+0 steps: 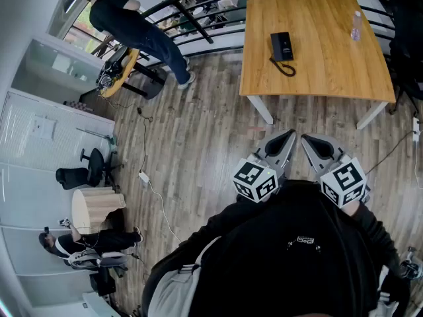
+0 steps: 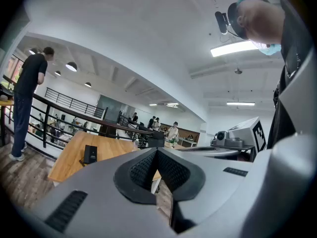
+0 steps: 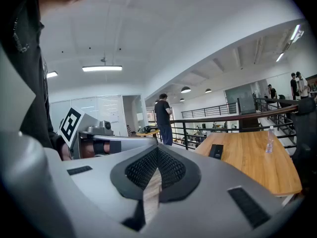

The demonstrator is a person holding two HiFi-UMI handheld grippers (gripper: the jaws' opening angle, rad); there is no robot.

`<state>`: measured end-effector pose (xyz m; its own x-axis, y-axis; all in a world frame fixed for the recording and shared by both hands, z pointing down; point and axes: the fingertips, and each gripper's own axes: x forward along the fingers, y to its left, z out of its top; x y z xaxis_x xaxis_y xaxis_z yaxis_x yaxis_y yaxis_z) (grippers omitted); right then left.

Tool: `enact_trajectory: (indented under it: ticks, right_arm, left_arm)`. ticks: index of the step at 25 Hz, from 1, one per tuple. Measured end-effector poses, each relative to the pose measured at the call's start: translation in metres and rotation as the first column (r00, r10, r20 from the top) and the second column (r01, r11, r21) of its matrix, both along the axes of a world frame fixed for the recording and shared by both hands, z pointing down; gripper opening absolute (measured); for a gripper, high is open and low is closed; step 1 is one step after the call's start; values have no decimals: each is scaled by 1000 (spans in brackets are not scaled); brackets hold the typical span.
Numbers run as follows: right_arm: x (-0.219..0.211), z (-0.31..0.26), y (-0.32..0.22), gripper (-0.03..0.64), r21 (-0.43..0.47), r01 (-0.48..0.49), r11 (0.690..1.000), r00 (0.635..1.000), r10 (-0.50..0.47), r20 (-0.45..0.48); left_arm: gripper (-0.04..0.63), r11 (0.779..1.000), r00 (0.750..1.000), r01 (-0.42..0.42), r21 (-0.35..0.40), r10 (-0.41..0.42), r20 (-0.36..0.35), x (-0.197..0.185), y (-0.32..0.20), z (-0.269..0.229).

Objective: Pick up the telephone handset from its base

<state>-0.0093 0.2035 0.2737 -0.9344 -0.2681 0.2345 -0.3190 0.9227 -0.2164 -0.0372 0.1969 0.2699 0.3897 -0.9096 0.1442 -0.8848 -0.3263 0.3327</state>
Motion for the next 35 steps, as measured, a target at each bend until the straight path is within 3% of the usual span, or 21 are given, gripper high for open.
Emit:
enact_trajectory:
  ticks: [3,8,30,35]
  right_arm:
    - [0,1,5,14,-2,-36,999,999,36,-28]
    - [-28,-14,-32,15,66,-39,997,999,38,22]
    - [-26,-3,-13,15,-43,72,996,995,-69,67]
    - [-5,-1,-30,15,-55,41,998,995,-36,91]
  left_arm:
    - [6,999,999,-32,-2,32,20,-1,3,0]
    - [6,996,992,14,85,-24,123,-28,-32,-21]
    - [6,996,989,91,-2,-91,118,-25,-25,-3]
    - [6,997,991,79,-16,-76,111,-9,-40,-2]
